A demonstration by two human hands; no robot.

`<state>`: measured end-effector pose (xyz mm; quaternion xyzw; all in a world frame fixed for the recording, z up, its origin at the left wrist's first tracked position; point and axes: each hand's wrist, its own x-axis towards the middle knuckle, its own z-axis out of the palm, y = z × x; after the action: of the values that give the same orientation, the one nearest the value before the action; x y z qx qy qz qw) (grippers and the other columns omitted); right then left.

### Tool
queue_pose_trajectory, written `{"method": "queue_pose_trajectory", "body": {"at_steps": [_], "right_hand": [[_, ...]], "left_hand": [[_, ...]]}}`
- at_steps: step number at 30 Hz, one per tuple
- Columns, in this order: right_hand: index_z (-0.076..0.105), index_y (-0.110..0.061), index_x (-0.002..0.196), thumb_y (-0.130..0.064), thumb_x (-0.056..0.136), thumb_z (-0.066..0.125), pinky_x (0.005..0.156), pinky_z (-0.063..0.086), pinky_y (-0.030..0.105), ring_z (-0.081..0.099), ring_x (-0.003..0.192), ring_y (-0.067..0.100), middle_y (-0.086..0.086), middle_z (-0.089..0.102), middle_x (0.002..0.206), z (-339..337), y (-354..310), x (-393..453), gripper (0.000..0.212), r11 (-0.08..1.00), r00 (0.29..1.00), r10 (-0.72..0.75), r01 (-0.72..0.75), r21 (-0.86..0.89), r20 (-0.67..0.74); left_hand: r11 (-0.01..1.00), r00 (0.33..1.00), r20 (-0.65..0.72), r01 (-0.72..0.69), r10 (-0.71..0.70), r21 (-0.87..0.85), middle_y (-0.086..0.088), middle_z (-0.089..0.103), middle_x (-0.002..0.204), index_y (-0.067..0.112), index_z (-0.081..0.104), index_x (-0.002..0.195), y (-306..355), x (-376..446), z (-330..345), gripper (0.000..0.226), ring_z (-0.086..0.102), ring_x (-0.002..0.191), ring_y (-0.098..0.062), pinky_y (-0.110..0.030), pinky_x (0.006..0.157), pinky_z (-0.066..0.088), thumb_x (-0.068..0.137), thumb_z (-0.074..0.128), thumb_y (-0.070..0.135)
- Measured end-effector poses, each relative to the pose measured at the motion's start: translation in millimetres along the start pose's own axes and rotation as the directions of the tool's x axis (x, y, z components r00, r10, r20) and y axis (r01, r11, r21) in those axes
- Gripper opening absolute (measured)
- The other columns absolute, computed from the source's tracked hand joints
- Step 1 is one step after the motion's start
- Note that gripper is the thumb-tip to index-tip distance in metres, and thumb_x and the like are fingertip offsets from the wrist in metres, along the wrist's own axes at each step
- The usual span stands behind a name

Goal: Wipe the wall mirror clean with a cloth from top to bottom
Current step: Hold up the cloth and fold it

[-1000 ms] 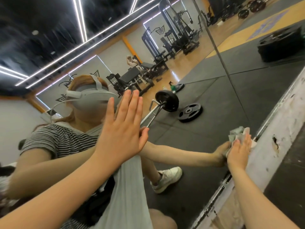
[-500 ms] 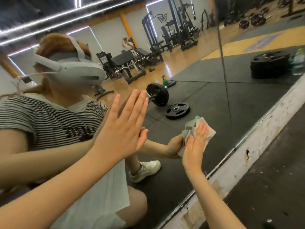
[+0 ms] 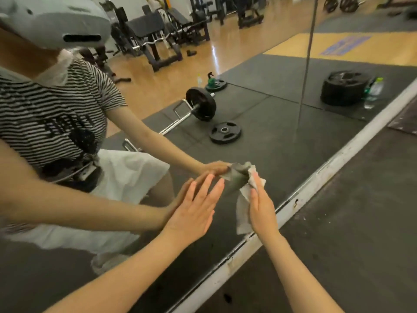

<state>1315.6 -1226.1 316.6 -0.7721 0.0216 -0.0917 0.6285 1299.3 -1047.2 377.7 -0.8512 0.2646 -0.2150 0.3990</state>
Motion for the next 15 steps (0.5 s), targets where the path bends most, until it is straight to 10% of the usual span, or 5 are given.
{"method": "queue_pose_trajectory", "body": {"at_steps": [4,7,10,15], "right_hand": [[0.028,-0.043,0.137,-0.025,0.105,0.033,0.087,0.020,-0.008,0.033,0.124,-0.008,-0.030,0.033,0.134,-52.0,-63.5,-29.2,0.037,0.981,0.970,0.032,0.016,-0.192,0.243],[0.032,-0.048,0.132,-0.028,0.105,0.034,0.085,0.025,-0.007,0.040,0.127,0.001,-0.021,0.044,0.134,-85.2,-127.1,-56.5,0.034,0.969,0.953,0.101,-0.028,-0.247,0.286],[0.029,-0.053,0.128,-0.019,0.106,0.035,0.083,0.022,-0.008,0.030,0.117,-0.021,-0.040,0.034,0.123,-107.2,-211.7,-90.2,0.041,0.963,0.941,0.112,-0.024,-0.267,0.319],[0.032,-0.051,0.132,-0.016,0.105,0.037,0.090,0.026,-0.003,0.043,0.115,-0.009,-0.018,0.045,0.134,-104.5,-325.9,-130.5,0.045,0.939,0.876,0.060,0.113,-0.324,0.480]], "left_hand": [[0.797,0.981,0.191,0.139,-0.031,-0.587,-0.012,0.021,0.159,0.006,0.019,0.152,-4.7,-4.0,-49.1,0.085,0.004,0.148,-0.023,-0.044,0.118,-0.007,0.087,0.063,0.038],[-0.014,0.831,0.556,0.556,0.007,-0.831,0.000,0.022,0.159,0.015,0.021,0.154,-17.2,-4.9,-124.3,0.062,0.011,0.148,-0.012,-0.021,0.114,0.007,0.101,0.047,0.035],[-0.738,0.643,0.749,0.582,0.161,-0.341,-0.004,0.053,0.141,0.012,0.054,0.133,-57.7,-19.7,-197.5,0.035,0.050,0.122,-0.011,-0.015,0.091,0.041,0.101,0.049,0.025],[-0.896,0.691,0.689,0.422,0.218,-0.139,0.000,0.070,0.117,0.016,0.067,0.116,-140.3,-60.8,-280.5,0.030,0.062,0.113,-0.011,-0.023,0.087,0.049,0.102,0.045,0.029]]}}
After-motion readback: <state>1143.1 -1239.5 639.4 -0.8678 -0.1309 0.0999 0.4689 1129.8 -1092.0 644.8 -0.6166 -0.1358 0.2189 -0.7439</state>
